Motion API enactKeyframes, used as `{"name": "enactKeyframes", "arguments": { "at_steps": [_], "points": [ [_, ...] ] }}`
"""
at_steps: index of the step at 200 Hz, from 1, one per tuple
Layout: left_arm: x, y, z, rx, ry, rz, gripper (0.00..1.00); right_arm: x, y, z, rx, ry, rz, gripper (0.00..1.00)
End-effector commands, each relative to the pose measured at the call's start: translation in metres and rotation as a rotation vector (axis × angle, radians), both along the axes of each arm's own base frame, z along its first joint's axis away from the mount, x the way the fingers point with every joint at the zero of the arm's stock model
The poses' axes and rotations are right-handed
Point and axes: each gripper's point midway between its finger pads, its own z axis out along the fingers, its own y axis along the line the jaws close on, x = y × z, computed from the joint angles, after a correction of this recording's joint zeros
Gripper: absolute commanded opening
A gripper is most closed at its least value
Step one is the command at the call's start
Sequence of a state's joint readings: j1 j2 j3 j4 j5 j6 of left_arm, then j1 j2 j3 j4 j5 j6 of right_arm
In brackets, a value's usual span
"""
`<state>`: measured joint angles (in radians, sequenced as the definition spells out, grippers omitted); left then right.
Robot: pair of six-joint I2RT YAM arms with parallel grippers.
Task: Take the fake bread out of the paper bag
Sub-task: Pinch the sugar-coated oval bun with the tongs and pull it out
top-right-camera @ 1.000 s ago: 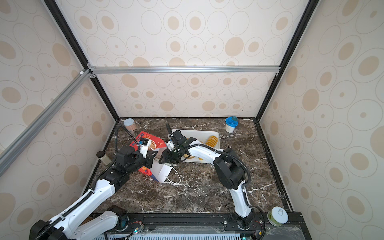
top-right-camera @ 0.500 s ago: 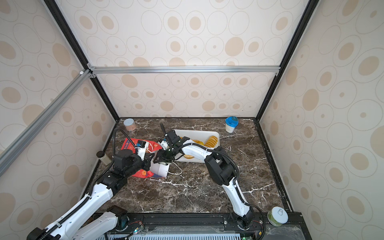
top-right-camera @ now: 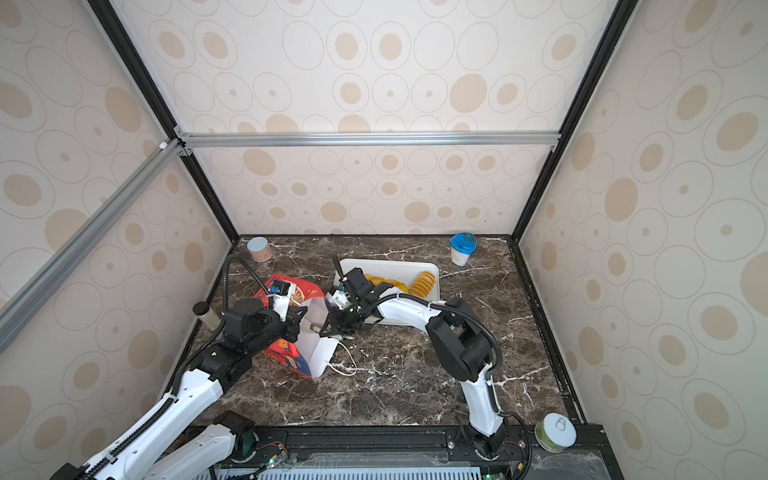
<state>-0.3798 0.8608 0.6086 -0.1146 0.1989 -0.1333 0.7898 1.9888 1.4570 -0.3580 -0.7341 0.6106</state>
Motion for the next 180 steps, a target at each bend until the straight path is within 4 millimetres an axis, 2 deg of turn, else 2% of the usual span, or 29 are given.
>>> {"name": "enactKeyframes", "arguments": {
  "at_steps": [1, 46, 87, 180],
  "points": [
    [0.009, 0.002, 0.028, 0.004, -0.071, 0.022, 0.0, -0.006, -0.009, 0.026, 0.05, -0.056, 0.008, 0.0],
    [0.019, 0.011, 0.032, 0.006, -0.088, 0.091, 0.0, -0.028, -0.029, 0.037, 0.054, -0.057, 0.035, 0.0],
    [0.022, 0.014, 0.028, 0.02, -0.069, 0.109, 0.0, -0.034, -0.046, 0.045, 0.065, -0.055, 0.018, 0.0],
    [0.034, 0.038, 0.028, 0.054, -0.064, 0.25, 0.0, -0.057, -0.067, 0.056, 0.075, -0.044, 0.04, 0.0]
  ]
}}
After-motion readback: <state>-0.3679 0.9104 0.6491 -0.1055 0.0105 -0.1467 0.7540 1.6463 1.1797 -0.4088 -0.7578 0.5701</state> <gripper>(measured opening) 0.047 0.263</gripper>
